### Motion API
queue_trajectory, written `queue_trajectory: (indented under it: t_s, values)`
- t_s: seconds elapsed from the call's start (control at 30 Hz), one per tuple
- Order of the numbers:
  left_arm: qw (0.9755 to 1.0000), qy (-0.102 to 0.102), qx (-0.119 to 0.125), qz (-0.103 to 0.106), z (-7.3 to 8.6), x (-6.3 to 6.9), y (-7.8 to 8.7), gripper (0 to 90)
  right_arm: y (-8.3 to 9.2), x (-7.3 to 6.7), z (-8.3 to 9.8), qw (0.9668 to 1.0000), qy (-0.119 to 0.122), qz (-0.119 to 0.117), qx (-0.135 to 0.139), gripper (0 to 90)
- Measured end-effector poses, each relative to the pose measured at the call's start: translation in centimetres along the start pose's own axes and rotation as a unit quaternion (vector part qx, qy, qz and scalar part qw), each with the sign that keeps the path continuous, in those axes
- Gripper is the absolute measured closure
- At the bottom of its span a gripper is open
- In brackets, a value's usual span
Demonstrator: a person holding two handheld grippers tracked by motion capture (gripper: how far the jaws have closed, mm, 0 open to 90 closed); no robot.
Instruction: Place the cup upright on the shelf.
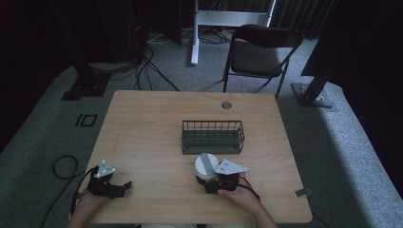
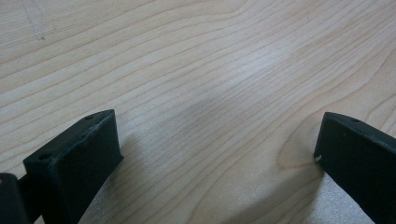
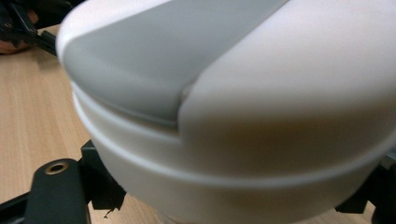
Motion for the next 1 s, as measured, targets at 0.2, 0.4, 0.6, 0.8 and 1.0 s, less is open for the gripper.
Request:
queue_trajectory:
  t_s: [0.2, 0.4, 0.6, 0.8, 1.0]
  values:
    - [1.0000, 0.000, 0.000, 0.000, 0.0, 0.0, 0.0, 0.5, 0.4, 0.1, -0.5, 1.0000, -0.005, 0.000, 0.006, 18.0]
    - [1.0000, 0.000, 0.000, 0.000, 0.0, 0.0, 0.0, 0.5, 0.8, 0.4, -1.1, 0.9999, -0.010, 0.003, 0.011, 18.0]
    - [1.0000, 0.000, 0.000, 0.000, 0.0, 0.0, 0.0, 0.5, 1.5, 0.5, -2.6, 0.9997, -0.010, 0.008, 0.019, 18.0]
    - [1.0000, 0.000, 0.000, 0.000, 0.0, 0.0, 0.0, 0.5, 1.8, 0.7, -4.2, 0.9993, -0.007, 0.013, 0.034, 18.0]
    - [1.0000, 0.000, 0.000, 0.000, 0.0, 0.0, 0.0, 0.5, 2.1, 1.1, -5.5, 0.9991, -0.005, 0.017, 0.039, 18.0]
Point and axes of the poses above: each handheld gripper's, and its own axes: y roughly backward along the jaws, z roughly out of its underside, x roughly to its right, the point moved 10 cm from there along -y, roughly forward along the jaws, and after that the axes turned 6 degrees about y, right-handed, at the moved point
